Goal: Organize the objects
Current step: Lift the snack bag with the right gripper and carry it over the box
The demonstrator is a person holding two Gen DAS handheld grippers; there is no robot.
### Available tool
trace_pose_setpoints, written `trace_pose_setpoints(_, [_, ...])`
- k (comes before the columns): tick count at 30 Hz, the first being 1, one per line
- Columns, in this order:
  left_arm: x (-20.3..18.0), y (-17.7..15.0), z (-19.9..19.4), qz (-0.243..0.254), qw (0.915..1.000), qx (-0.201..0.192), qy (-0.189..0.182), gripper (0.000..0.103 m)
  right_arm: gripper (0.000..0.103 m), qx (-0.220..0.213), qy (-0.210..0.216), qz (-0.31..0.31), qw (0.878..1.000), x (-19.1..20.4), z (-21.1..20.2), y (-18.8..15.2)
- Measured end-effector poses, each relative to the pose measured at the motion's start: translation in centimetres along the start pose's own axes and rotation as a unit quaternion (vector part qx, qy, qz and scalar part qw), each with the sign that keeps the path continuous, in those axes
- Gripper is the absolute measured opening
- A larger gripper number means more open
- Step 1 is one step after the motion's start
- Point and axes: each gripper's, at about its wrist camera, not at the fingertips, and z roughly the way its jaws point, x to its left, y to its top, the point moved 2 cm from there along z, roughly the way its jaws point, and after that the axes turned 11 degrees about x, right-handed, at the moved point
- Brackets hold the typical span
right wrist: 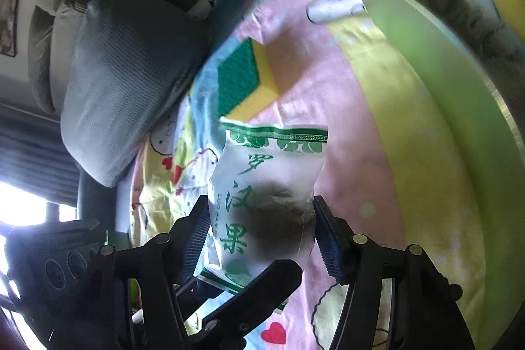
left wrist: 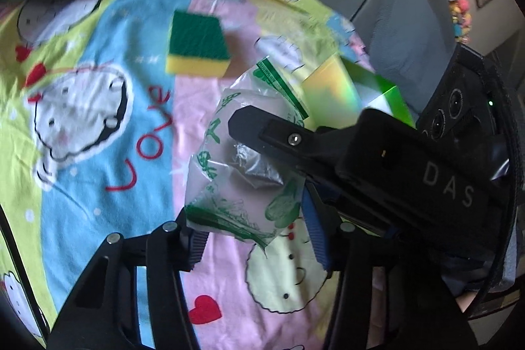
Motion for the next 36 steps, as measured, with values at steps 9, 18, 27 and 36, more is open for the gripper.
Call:
trace_pose_setpoints(9, [-7.0,-0.6,-3.5,0.122,0.9872,-0.095,-0.041,0.049,0.063,-0.123,0.018,-0.035,0.992,1.3,-8.5,-1.7])
trace_pose_setpoints(18, [-12.4,-0.1,-2.2,0.208,0.9702,-0.103,-0.070,0.049,0.063,-0.197,0.010,0.000,0.980,-0.9,-14.0,-2.5])
trace_pose_setpoints(27, [-14.5,0.0,1.8,0.207,0.9667,-0.055,-0.140,0.050,0.063,-0.212,-0.038,0.066,0.974,-4.6,-16.3,-3.2])
trace_pose_setpoints(36, [-16.2,-1.0,3.5,0.202,0.9626,-0.026,-0.179,0.049,0.063,-0.225,-0.083,0.095,0.966,-6.5,-17.4,-3.7])
